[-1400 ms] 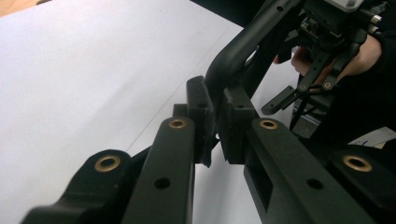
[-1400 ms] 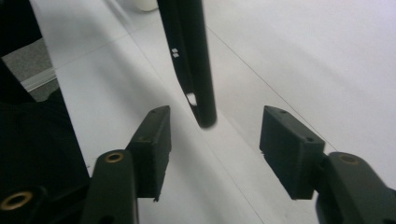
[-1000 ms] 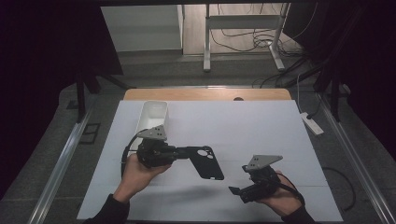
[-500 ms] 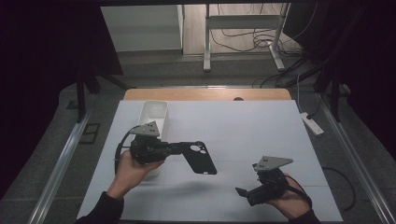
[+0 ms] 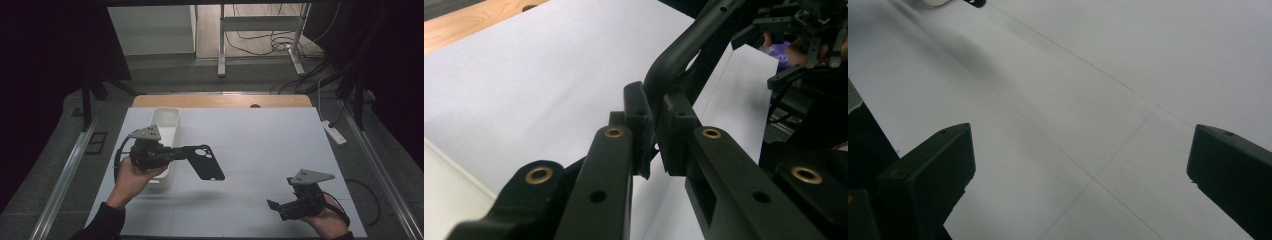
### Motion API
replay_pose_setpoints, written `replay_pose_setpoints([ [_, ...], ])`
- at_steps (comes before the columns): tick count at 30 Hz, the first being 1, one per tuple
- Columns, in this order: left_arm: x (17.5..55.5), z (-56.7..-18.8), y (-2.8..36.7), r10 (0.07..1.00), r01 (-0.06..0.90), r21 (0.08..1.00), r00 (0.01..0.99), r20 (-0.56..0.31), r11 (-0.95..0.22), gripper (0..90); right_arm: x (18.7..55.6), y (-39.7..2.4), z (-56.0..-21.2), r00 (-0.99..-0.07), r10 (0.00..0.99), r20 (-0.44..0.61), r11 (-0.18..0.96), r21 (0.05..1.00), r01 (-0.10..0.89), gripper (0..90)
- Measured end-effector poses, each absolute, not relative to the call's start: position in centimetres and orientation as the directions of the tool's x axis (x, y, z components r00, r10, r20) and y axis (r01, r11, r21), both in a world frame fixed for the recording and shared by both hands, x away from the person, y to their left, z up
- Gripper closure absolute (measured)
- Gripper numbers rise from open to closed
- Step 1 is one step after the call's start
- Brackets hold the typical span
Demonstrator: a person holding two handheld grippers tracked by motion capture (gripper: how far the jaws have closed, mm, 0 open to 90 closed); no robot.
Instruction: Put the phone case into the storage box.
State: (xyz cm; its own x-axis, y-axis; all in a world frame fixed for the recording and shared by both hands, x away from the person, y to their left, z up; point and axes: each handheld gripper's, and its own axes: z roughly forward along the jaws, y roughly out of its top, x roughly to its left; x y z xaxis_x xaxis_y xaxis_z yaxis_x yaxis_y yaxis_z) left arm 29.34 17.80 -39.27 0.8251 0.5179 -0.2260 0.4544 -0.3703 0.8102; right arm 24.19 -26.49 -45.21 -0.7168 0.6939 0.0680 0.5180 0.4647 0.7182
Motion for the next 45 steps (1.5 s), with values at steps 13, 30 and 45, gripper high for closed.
replay_pose_setpoints([
  [13,29.8,-38.5,18.8,0.535,0.455,0.813,0.816,-0.218,-0.363,83.5,23.4,-28.7,-45.8,-0.652,0.757,0.051,0.454,0.676,0.58,0.0],
  [30,30.4,-37.2,20.5,0.566,0.454,0.813,0.801,-0.194,-0.365,83.5,22.2,-30.6,-46.3,-0.586,0.808,0.053,0.407,0.669,0.622,0.0],
  [45,31.0,-35.3,22.9,0.612,0.458,0.813,0.773,-0.165,-0.359,83.5,22.2,-30.7,-46.3,-0.586,0.808,0.067,0.403,0.663,0.631,0.0],
])
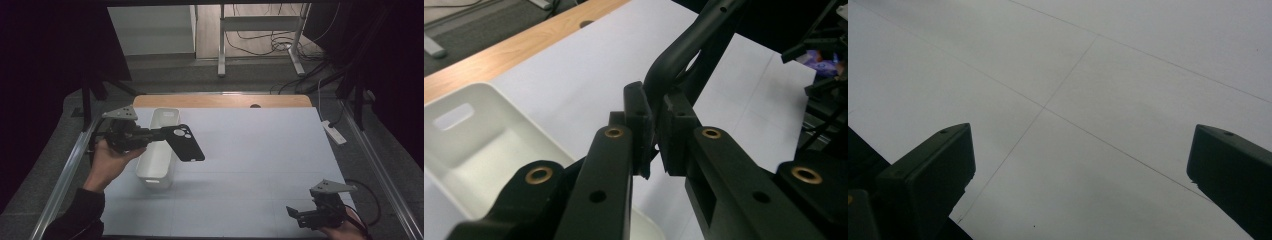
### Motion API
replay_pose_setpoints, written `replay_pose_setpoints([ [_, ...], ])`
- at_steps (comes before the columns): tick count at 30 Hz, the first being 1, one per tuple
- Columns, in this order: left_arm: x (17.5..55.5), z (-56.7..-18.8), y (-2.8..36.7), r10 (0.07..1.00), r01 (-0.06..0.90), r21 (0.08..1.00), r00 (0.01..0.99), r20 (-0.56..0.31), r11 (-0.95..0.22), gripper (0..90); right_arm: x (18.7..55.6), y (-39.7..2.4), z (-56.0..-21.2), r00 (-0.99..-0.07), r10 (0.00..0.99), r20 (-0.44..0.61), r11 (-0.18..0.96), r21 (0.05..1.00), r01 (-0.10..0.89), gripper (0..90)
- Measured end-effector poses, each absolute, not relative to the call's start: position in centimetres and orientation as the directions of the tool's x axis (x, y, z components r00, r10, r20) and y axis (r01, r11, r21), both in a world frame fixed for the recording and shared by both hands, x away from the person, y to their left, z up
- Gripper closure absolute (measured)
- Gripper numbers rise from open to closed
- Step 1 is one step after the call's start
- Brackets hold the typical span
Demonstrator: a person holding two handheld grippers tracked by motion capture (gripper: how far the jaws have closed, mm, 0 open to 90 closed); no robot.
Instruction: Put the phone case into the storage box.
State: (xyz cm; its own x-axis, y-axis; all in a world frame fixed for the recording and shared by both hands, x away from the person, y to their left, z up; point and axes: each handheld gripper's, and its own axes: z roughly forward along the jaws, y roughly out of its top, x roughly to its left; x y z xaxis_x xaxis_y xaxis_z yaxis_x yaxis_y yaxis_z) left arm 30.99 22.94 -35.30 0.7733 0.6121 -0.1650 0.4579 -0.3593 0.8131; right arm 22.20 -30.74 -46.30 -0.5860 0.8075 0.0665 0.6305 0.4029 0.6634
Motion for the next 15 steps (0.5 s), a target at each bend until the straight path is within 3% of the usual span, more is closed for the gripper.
replay_pose_setpoints([
  [15,31.4,-34.0,26.8,0.679,0.48,0.806,0.722,-0.137,-0.348,83.5,22.2,-30.9,-46.3,-0.573,0.816,0.074,0.388,0.666,0.638,0.0],
])
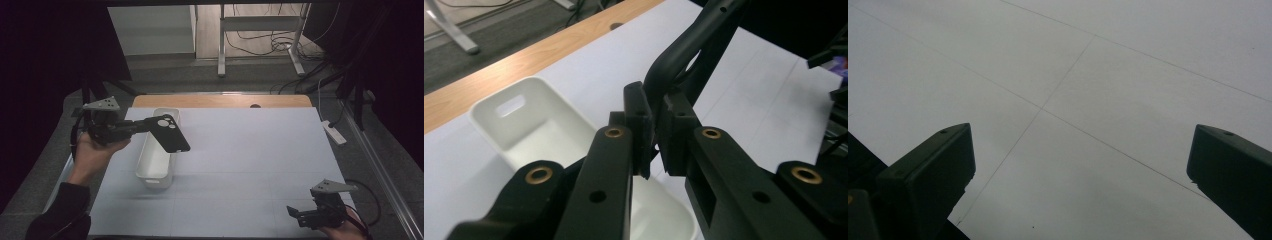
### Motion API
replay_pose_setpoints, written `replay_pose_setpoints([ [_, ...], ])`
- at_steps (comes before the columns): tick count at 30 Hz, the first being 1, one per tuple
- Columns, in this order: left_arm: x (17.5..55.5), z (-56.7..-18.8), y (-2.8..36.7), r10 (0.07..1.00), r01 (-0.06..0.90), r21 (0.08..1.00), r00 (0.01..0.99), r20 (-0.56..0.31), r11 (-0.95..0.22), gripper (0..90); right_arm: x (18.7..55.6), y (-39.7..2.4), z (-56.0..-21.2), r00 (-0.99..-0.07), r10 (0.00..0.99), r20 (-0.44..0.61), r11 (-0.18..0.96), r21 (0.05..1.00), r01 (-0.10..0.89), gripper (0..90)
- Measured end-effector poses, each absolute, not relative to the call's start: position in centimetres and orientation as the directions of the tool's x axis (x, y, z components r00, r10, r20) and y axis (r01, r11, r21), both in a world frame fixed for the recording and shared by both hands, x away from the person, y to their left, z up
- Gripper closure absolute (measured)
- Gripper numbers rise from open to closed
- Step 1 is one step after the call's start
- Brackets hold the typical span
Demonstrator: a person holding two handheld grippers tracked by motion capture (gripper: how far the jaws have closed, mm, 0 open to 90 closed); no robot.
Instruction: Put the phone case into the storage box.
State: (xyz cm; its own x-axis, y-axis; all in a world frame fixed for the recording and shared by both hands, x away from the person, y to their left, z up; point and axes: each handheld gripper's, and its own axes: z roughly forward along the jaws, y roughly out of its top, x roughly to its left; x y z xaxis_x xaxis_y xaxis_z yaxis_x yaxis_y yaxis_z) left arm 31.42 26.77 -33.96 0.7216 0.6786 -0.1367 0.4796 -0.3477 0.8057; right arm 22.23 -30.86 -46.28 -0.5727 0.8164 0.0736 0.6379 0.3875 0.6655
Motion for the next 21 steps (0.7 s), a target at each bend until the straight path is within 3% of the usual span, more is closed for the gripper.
replay_pose_setpoints([
  [21,32.3,-34.7,30.2,0.742,0.517,0.788,0.66,-0.117,-0.335,83.5,22.3,-30.9,-46.3,-0.568,0.819,0.081,0.383,0.66,0.647,0.0],
])
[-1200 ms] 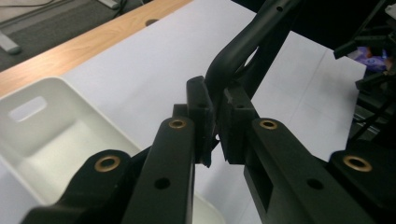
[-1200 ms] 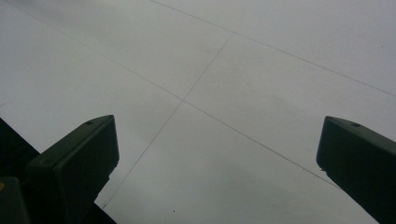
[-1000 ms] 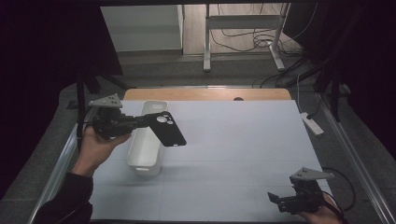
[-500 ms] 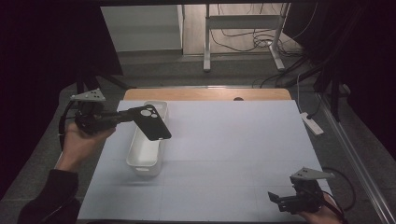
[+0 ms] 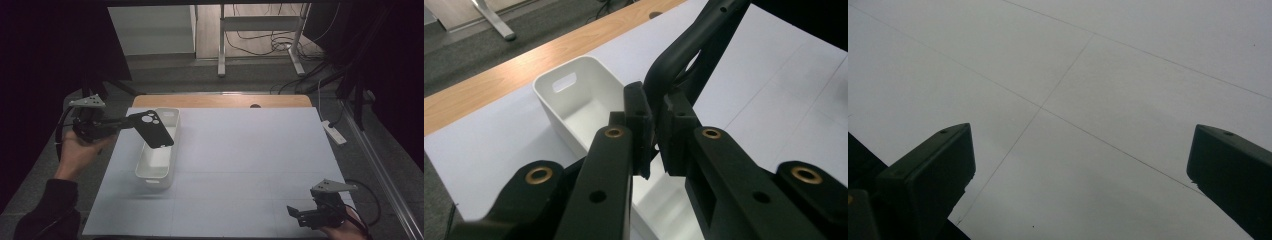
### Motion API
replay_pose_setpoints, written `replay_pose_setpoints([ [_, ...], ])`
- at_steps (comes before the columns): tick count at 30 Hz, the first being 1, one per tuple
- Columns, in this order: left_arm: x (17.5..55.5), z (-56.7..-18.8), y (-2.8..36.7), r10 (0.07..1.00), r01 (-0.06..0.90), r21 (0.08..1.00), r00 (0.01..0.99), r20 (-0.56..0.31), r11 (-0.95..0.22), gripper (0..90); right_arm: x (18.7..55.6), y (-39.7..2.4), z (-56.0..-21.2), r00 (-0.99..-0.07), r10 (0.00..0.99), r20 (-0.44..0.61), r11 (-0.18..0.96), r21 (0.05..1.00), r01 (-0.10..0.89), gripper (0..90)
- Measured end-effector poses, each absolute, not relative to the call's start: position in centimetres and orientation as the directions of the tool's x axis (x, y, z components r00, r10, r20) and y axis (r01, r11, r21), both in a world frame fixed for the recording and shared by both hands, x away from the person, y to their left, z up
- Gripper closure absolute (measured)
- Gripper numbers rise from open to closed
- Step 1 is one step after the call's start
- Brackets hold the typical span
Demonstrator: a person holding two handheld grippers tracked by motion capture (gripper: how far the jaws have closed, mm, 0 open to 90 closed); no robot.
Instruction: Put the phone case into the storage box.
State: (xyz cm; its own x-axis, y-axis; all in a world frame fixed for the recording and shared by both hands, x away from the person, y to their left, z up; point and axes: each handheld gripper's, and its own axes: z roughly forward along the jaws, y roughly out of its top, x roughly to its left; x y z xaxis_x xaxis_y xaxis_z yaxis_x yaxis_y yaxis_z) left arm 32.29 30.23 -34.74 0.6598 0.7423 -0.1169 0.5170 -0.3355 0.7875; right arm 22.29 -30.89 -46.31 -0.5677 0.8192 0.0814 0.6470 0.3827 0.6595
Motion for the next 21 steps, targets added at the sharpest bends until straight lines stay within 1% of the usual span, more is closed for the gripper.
replay_pose_setpoints([
  [12,33.1,-35.7,30.8,0.76,0.532,0.775,0.641,-0.107,-0.34,83.5,22.3,-30.9,-46.3,-0.567,0.819,0.082,0.381,0.662,0.646,0.0],
  [21,34.3,-36.5,30.4,0.756,0.532,0.771,0.646,-0.103,-0.35,83.4,22.3,-31.0,-46.3,-0.568,0.819,0.082,0.381,0.663,0.645,0.0],
])
